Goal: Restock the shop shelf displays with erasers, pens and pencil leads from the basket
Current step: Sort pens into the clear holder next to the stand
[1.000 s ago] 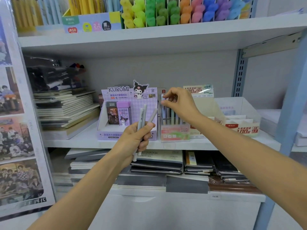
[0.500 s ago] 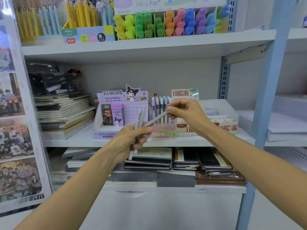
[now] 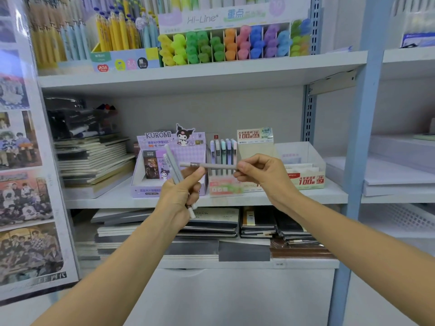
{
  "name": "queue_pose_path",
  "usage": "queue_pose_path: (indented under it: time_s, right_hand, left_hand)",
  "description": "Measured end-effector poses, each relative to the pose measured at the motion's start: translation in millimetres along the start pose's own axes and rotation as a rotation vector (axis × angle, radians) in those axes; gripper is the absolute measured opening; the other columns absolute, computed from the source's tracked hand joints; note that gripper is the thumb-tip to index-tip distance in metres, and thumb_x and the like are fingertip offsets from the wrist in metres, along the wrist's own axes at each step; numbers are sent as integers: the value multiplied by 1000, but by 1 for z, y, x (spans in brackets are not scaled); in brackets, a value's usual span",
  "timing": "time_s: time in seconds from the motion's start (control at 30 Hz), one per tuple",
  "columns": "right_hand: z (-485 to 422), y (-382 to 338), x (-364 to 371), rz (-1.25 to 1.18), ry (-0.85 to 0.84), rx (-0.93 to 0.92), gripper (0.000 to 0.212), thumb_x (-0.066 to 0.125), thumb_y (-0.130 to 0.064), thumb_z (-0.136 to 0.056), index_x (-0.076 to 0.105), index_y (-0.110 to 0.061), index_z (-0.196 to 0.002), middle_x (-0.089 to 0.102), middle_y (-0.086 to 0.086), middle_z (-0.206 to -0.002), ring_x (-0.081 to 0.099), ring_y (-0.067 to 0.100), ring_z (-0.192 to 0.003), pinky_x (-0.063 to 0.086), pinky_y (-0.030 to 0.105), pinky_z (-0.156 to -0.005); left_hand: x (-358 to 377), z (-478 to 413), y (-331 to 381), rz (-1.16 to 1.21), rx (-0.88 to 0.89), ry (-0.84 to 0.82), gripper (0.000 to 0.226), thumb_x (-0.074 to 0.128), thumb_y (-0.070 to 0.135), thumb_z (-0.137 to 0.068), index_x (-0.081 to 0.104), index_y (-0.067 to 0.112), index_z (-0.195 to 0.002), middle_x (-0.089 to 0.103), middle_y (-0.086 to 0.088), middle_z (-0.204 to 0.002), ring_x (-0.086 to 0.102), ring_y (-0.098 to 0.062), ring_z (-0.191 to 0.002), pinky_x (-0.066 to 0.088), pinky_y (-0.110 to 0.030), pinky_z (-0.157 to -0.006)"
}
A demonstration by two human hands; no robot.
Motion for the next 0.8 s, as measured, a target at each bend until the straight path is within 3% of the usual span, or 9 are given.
queue_pose_path:
  time_s: [0.1,0.23,0.37,0.5,0.57,0.67,0.8]
  right_hand:
    - [8,5,5,74,-135,121,21,75,-14,-72,70,-3,-89,73,17,-84,72,25,-74,59,24,-66]
    - [13,8,11,263,-340,173,6,72,-17,-84,71,-11,-86,75,12,-89,72,24,-81,59,29,-73]
    - [-4,-5,20,290,-154,-11,22,64,-19,-90,68,-12,-110,74,6,-98,71,19,-88,58,25,-72]
    - [-17,-13,30,325,-161,-54,22,68,-14,-88,68,-14,-110,72,11,-100,68,12,-84,55,19,-69]
    - [-21,-13,34,361,-197,-56,17,67,-12,-89,67,-16,-105,72,9,-95,68,9,-81,53,18,-68]
    - [-32,-21,31,365,-171,-113,16,61,-10,-93,63,-8,-108,73,4,-91,70,11,-82,52,17,-68]
    - [-63,-42,12,265,103,-212,9,53,-12,-98,55,-6,-104,70,3,-84,69,14,-73,55,23,-66]
  left_hand:
    - [5,3,1,8,61,27,38,80,19,-62,68,10,-98,74,-8,-90,48,-4,-44,28,-13,-31]
    - [7,8,0,-155,96,-63,20,76,22,-76,70,13,-94,76,-6,-94,46,-4,-40,26,-13,-32]
    - [8,9,-4,-313,88,-66,25,74,18,-84,69,4,-104,65,2,-58,39,-5,-35,30,-12,-35]
    - [11,6,-7,-416,75,-116,26,72,17,-86,69,0,-105,76,-12,-90,36,-7,-36,29,-15,-35]
    - [10,2,-6,-427,73,-120,22,72,17,-86,70,2,-102,75,-15,-95,37,-6,-36,28,-15,-34]
    - [9,-8,1,-390,59,-106,19,67,25,-90,68,8,-99,76,-5,-94,45,-6,-39,26,-14,-33]
    - [-1,-25,9,-189,-5,-69,22,48,27,-97,60,9,-92,69,-2,-74,46,-10,-46,26,-17,-32]
Point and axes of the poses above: each hand's wrist, its own z-axis away from the middle knuckle, its own x-axis out of the palm, y = z × x, the point moved 1 cm from there along -z, towards the middle knuckle
